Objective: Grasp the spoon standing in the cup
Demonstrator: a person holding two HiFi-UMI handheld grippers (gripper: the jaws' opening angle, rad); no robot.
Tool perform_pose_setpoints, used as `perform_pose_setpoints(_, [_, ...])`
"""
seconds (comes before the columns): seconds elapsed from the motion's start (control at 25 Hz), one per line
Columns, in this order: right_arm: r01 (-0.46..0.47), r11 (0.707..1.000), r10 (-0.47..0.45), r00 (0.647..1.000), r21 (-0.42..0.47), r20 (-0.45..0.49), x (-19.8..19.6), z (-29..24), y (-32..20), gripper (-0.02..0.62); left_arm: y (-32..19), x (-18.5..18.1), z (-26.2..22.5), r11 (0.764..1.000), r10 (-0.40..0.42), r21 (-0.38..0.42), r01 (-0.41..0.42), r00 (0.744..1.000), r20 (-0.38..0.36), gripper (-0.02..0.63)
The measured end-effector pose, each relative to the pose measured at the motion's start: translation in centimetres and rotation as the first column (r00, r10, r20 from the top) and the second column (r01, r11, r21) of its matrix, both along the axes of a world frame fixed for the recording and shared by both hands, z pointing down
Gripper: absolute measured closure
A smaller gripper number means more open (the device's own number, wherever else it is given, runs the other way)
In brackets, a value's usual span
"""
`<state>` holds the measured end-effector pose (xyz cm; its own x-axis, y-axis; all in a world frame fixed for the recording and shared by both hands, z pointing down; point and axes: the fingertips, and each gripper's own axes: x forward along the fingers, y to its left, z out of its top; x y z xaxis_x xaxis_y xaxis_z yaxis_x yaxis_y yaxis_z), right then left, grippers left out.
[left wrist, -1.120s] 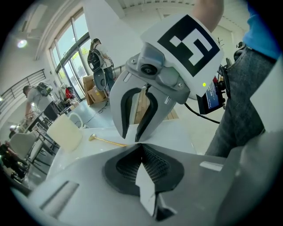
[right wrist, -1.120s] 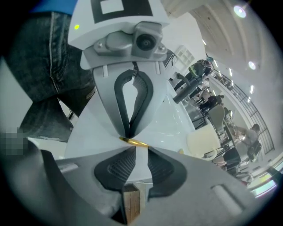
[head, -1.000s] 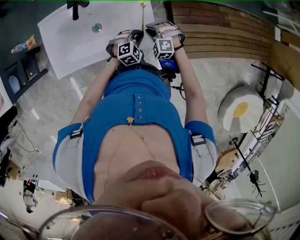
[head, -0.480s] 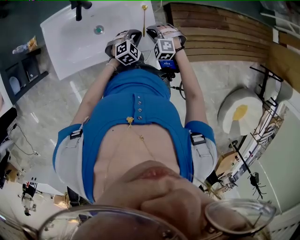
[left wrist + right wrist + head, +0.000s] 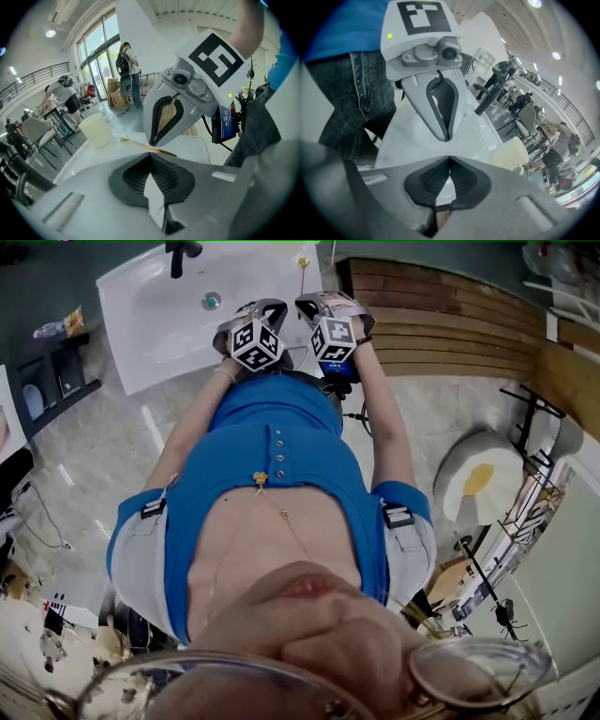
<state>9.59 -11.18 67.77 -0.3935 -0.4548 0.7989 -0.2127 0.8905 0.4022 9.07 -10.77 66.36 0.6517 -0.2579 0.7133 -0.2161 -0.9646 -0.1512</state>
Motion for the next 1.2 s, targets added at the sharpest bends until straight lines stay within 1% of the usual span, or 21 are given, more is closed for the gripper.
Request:
perform_pose_setpoints(0.2, [-0.016,1.000,0.016,0.999,-0.016,0.050,-1.3,-1.1,-0.4,0.593,-0.9,-1.1,-1.4,0.999,-0.031,0.024,0.031,0.999,-0.011,0.606])
perform_pose_setpoints(0.44, [0.000,1.000,0.000,0.998,0.001,0.066,-3.0,-2.4,-1.0,0.593,-1.3,-2.5,-2.5,0.998,-0.039,0.041,0.040,0.999,-0.016,0.606])
perform_pose_setpoints(0.68, [0.038,0.997,-0.041,0.998,0.071,0.045,-4.7,-4.2,-1.2,0.593,-1.4,-3.9,-4.0,0.996,-0.051,0.070,0.054,0.998,-0.036,0.606])
perform_pose_setpoints(0.88, [0.051,0.993,-0.053,0.998,0.109,0.017,-5.5,-5.9,-1.1,0.593,-1.6,-4.8,-5.6,0.993,-0.051,0.102,0.056,0.998,-0.048,0.606])
perform_pose_setpoints(1.2, [0.027,0.986,-0.028,1.000,0.165,0.009,-6.4,-8.6,-1.4,0.593,-1.9,-6.0,-7.6,0.988,-0.070,0.134,0.080,0.995,-0.077,0.606])
